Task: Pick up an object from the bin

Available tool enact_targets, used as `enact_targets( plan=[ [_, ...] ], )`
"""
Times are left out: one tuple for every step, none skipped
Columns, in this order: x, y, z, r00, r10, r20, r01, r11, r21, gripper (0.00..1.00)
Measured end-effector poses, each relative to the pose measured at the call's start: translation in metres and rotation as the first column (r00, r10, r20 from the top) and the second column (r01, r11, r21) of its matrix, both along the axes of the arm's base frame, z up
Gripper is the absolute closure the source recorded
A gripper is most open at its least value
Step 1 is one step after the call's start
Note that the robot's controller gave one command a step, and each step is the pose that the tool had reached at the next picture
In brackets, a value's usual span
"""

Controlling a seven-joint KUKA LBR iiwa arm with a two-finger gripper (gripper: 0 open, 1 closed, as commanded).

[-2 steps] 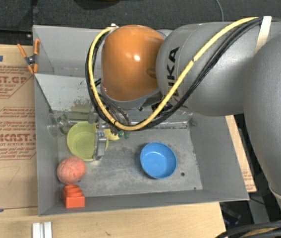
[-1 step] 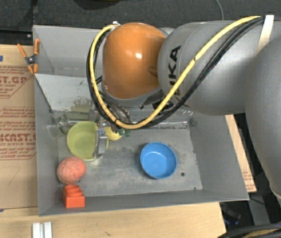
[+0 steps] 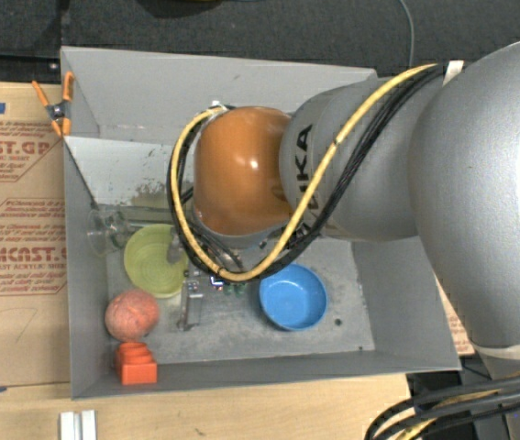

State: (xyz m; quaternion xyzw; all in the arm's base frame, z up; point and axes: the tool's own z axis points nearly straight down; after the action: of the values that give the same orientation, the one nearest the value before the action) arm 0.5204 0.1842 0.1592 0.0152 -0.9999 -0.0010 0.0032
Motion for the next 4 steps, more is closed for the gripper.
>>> enact_targets(
  plan=[
    [0.066, 0.021, 0.001, 0.976, 0.217, 0.013, -0.217, 0.976, 0.001, 0.00],
    [-0.021, 0.060, -0.025, 0.998, 0.069, 0.001, -0.069, 0.998, 0.002, 0.00],
    [0.070, -0.047, -0.088, 0.913, 0.408, 0.017, -0.408, 0.913, -0.001, 0.00],
    [-0.007, 0.030, -0.086, 1.000, 0.008, 0.011, -0.008, 0.999, -0.035, 1.00]
  ],
)
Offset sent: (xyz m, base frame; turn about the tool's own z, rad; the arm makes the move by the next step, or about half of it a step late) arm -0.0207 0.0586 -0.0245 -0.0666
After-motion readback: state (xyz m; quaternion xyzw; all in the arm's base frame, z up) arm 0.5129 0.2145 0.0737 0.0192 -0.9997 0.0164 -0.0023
